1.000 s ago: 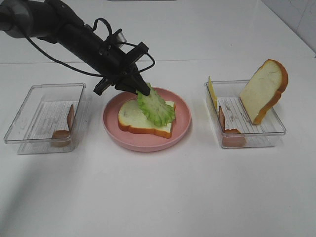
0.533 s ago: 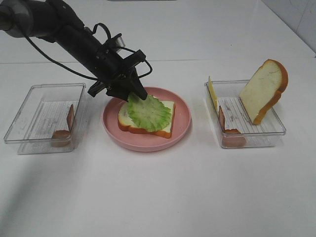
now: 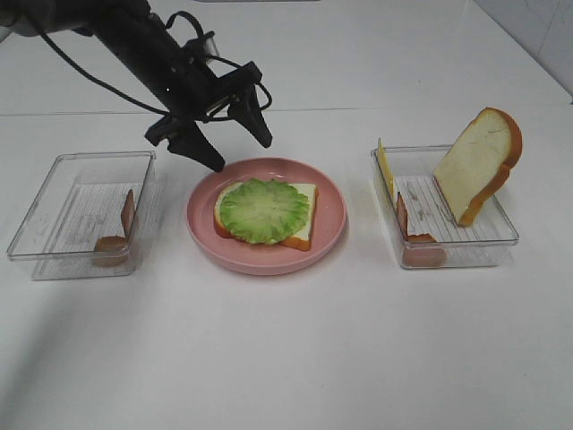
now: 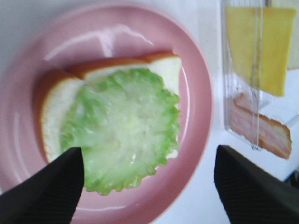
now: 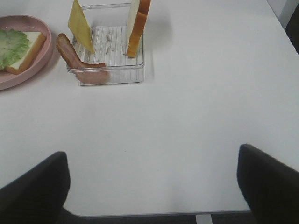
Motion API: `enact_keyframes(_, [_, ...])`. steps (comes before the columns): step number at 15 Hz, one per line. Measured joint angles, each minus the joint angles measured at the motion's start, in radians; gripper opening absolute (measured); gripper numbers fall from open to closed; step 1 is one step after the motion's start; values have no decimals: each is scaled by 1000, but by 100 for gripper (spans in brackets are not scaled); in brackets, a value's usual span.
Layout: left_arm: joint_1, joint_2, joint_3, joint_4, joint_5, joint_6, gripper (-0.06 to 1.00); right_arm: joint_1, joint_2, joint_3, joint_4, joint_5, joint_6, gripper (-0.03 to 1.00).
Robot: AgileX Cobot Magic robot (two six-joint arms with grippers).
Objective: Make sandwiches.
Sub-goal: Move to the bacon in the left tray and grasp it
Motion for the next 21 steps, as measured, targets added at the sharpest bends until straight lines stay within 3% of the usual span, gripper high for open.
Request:
enact_keyframes(2, [0, -5, -75, 111, 0, -99, 71, 0, 0, 0, 0, 0, 0, 93])
enact_keyframes(6, [2, -64, -130, 148, 3, -209, 71, 0, 0, 0, 0, 0, 0, 93])
enact_keyframes(12, [42, -314, -130, 192, 6, -169, 70, 0, 0, 0, 0, 0, 0, 93])
enact_keyframes(14, [42, -389, -130, 246, 7, -164, 68, 0, 0, 0, 0, 0, 0, 93])
enact_keyframes(17, [42, -474, -117, 393, 8, -164, 67, 0, 0, 0, 0, 0, 0, 93])
enact_keyframes(19, [42, -564, 4, 544, 6, -164, 67, 0, 0, 0, 0, 0, 0, 93])
enact_keyframes(21, [42, -641, 225, 625, 6, -200, 67, 0, 0, 0, 0, 0, 0, 93])
